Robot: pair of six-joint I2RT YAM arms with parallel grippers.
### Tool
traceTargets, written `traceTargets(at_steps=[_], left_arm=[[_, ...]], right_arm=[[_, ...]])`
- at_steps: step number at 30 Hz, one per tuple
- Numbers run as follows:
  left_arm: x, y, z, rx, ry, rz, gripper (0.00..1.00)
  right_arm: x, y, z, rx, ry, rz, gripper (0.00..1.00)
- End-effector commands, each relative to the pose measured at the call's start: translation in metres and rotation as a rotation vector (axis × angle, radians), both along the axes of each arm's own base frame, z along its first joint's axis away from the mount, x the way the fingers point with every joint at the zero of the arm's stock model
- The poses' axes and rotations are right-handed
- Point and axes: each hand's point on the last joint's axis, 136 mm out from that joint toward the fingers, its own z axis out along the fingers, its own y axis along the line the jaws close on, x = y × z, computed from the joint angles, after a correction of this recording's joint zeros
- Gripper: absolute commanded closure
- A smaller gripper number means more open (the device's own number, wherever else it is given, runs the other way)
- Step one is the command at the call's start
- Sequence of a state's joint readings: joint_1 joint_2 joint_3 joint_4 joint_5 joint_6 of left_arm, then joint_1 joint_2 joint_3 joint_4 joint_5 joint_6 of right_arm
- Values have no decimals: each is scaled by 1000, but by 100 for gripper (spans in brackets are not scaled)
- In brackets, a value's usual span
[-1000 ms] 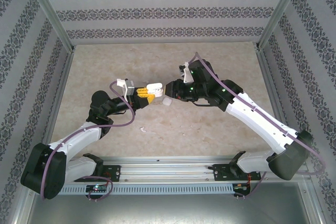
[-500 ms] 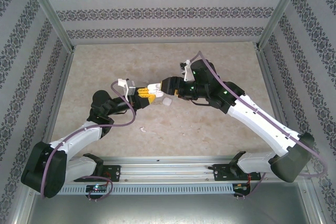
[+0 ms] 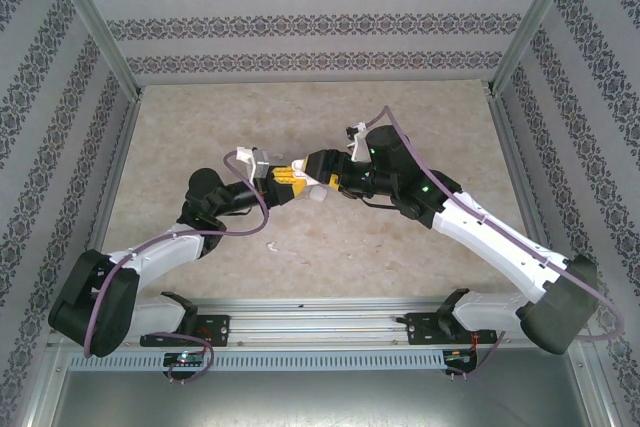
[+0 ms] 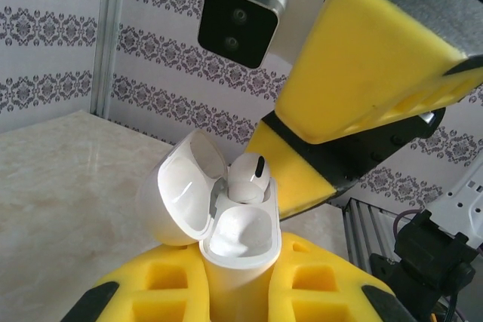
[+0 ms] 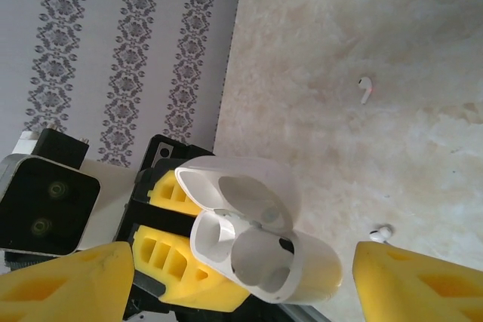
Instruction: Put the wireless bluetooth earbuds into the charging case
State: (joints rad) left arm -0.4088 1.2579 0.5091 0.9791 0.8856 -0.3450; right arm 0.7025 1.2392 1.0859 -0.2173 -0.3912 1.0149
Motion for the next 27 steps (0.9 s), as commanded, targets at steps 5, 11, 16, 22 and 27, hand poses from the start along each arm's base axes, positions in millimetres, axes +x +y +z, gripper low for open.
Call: traceTargets(at_steps=[5,11,16,22,27], left_arm=[[-3,-3,28,-45,-94,-1,100],[2,0,31,-60,-102,35,100],[16,15,22,-11,-52,156,100],[29,49,-5,100,50,288,100],[38,92,-32,122,198,429,100]], right_arm=[[1,4,13,103,3,8,25],[0,4,13,108,6,8,25],[-1,-1,10,70,-6,-14,29],[-12,-11,-11,-180,-38,-30,35],[-23,9,-52,-331,-4,22,42]])
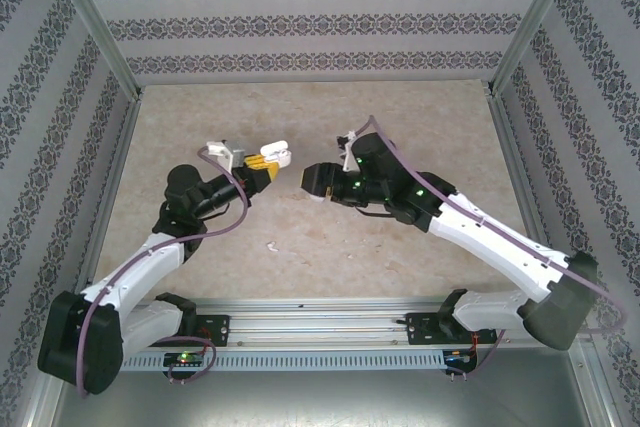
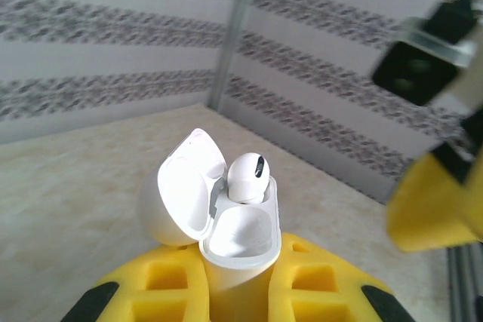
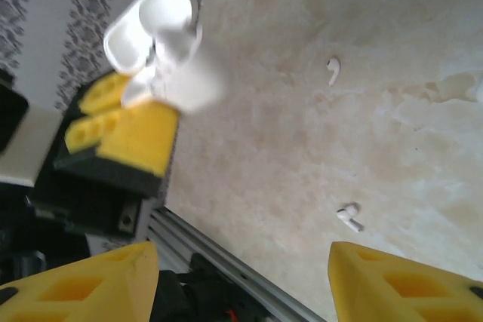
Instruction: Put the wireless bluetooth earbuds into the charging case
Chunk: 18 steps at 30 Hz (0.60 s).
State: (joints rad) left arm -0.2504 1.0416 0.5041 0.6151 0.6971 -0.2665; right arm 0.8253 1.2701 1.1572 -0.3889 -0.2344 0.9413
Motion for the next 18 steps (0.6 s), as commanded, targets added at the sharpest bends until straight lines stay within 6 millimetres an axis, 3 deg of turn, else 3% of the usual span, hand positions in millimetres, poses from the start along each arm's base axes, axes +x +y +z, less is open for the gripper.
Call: traceTargets(at_steps=[1,10,18], left_arm=[[3,29,-34,25,145,114,100],[-2,83,-81,97,306,358,100],[-11,110,-96,140,330,515,100]], right_arm=[[-5,7,-44,-184,20,17,43],[-37,78,-124,-421,154,295,46],[-40,90,-175,-592,214,419,49]])
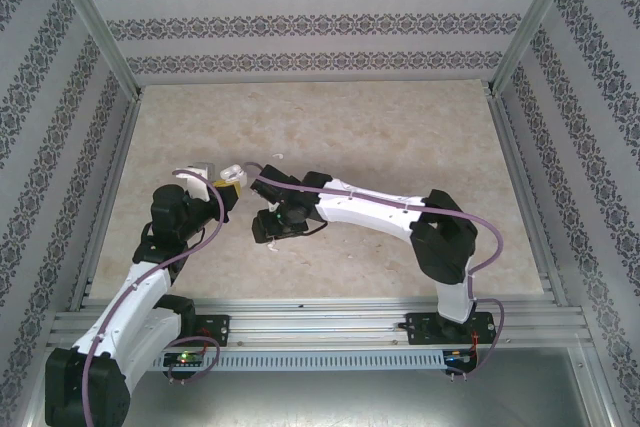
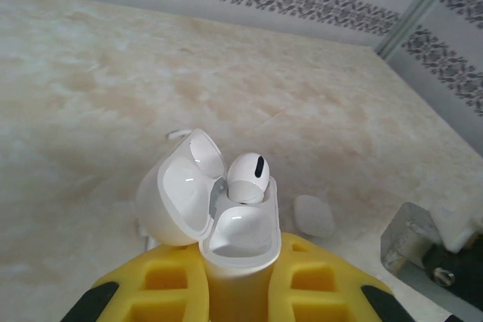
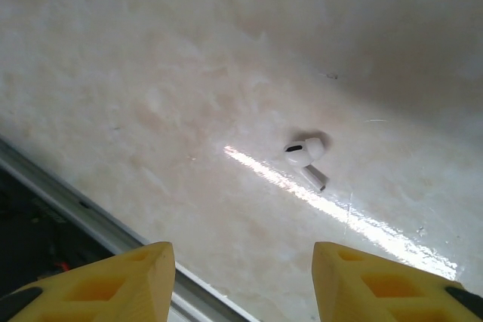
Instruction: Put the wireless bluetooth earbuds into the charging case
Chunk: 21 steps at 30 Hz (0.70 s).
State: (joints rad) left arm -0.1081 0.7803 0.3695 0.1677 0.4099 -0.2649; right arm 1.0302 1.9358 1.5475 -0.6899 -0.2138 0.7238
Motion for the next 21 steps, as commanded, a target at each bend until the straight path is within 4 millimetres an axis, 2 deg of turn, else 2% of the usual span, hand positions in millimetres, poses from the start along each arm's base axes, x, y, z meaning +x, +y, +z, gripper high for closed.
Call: traceTargets(at_steps=[1,9,21], left_arm=[[-2,19,-10,45,27,93,100],[-2,25,-13,72,40,119,100],[-2,26,-16,77,47,122,100]], right_arm=[[-7,-6,-15,-85,26,77,49],[-6,1,-51,-152,70,132,49],[1,12,-73,-199,76,172,49]])
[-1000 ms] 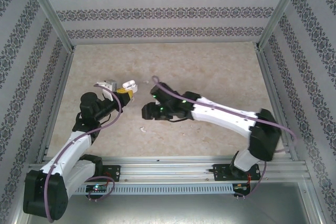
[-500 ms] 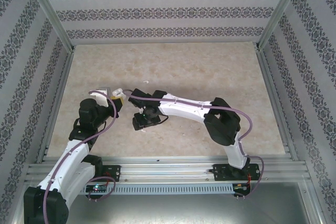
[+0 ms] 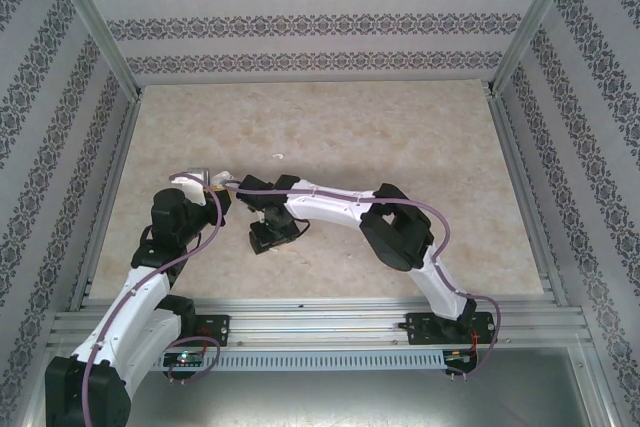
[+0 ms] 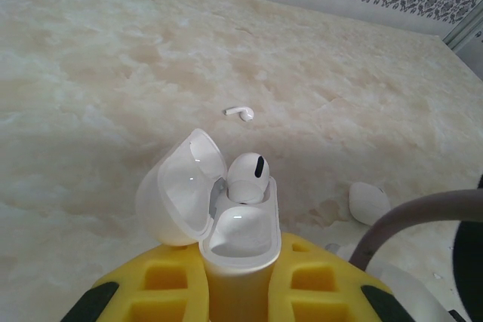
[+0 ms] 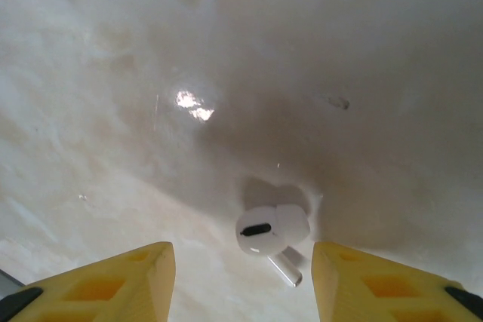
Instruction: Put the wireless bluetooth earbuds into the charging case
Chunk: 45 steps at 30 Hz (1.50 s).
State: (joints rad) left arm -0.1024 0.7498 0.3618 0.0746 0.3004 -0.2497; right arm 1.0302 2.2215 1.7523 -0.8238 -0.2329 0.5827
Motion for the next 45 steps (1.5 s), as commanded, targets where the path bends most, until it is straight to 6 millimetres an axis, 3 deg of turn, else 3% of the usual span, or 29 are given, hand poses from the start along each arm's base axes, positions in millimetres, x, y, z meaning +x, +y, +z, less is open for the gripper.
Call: traceTargets(at_steps=[1,7,16,26,31,37,42,45], left_arm=[[1,5,1,18,-10,16,100],[2,4,0,21,-5,5,100],[2,2,-1,17,0,-1,100],[2,-1,-4,5,9,-17,100],[2,-5,-5,-9,13,-36,100],[2,-18,4,-52,-44,-108,100],[3,-40,19,-137,-139,-232,100],[6,-53,33,-181,-193,-309,100]], right_arm=[[-1,0,-3,-37,-3,41,49],[6,-5,-7,-83,-45,50,51],[-4,-7,-21,-113,-10,88,52],[1,-13,-23,-147,-29,50,68],[9,-22,-12,-132,-45,-17,73],[25,-33,14,-14,-78,-156,78],[39,-47,50,91,-140,-263,79],[46,-62,82,109,-221,-292,80]])
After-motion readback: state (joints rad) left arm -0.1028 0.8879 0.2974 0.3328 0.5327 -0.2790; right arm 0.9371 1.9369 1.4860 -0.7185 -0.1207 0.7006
